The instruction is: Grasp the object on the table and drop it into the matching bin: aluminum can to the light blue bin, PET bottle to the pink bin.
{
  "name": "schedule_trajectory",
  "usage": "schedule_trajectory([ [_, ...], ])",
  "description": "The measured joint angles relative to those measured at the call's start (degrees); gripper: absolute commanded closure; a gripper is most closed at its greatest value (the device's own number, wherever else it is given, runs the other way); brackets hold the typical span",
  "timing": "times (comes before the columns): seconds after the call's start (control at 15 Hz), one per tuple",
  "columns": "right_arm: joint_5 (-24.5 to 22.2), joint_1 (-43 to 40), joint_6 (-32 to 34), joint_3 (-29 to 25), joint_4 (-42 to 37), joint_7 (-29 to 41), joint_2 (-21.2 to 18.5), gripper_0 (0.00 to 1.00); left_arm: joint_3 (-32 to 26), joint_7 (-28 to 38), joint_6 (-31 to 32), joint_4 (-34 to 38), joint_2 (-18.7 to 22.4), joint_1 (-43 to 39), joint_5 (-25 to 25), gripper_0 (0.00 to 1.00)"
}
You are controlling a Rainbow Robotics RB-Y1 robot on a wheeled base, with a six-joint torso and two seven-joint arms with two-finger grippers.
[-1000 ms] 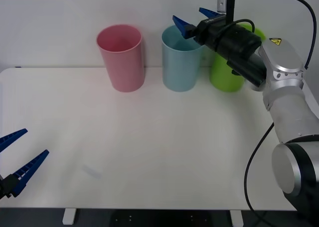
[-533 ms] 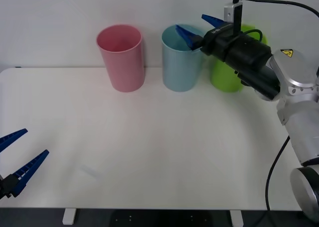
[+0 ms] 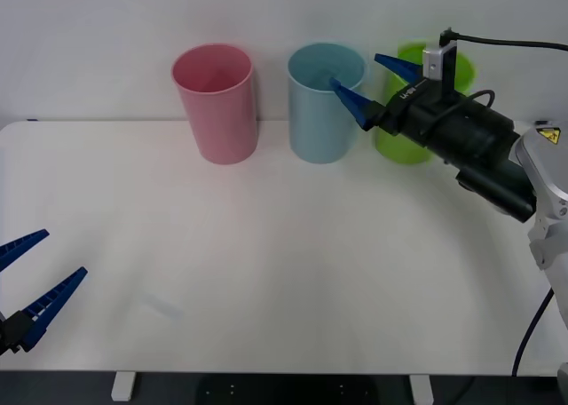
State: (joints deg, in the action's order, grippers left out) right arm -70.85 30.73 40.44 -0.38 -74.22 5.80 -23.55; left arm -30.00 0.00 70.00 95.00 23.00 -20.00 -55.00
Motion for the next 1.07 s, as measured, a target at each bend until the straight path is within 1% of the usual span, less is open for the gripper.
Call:
schedule_trajectory([
  [0.13,0.1,-2.4,3.5,-1.2,-1.2,-1.3,-0.8,0.00,0.0,0.0,0.0,0.0,0.0,0.0,0.0,0.00],
  [0.27,0.5,-5.4,7.0,-2.9,-2.8,-4.6,-1.7,0.00,0.0,0.0,0.0,0.0,0.0,0.0,0.0,0.00],
  [0.4,1.9,-8.6,8.9,-3.1,-5.0,-5.7,-3.2,0.00,0.0,0.0,0.0,0.0,0.0,0.0,0.0,0.00],
  [0.6,3.7,-15.1,10.0,-3.8,-10.3,-7.7,-5.4,0.00,0.0,0.0,0.0,0.0,0.0,0.0,0.0,0.00],
  [0.8,6.8,-21.5,11.1,-4.7,-14.4,-12.1,-8.1,0.00,0.0,0.0,0.0,0.0,0.0,0.0,0.0,0.00],
  [0.93,9.0,-26.4,11.2,-5.5,-17.7,-12.4,-10.0,0.00,0.0,0.0,0.0,0.0,0.0,0.0,0.0,0.00],
  [1.07,10.1,-30.9,11.7,-7.8,-21.0,-12.6,-11.0,0.00,0.0,0.0,0.0,0.0,0.0,0.0,0.0,0.00],
])
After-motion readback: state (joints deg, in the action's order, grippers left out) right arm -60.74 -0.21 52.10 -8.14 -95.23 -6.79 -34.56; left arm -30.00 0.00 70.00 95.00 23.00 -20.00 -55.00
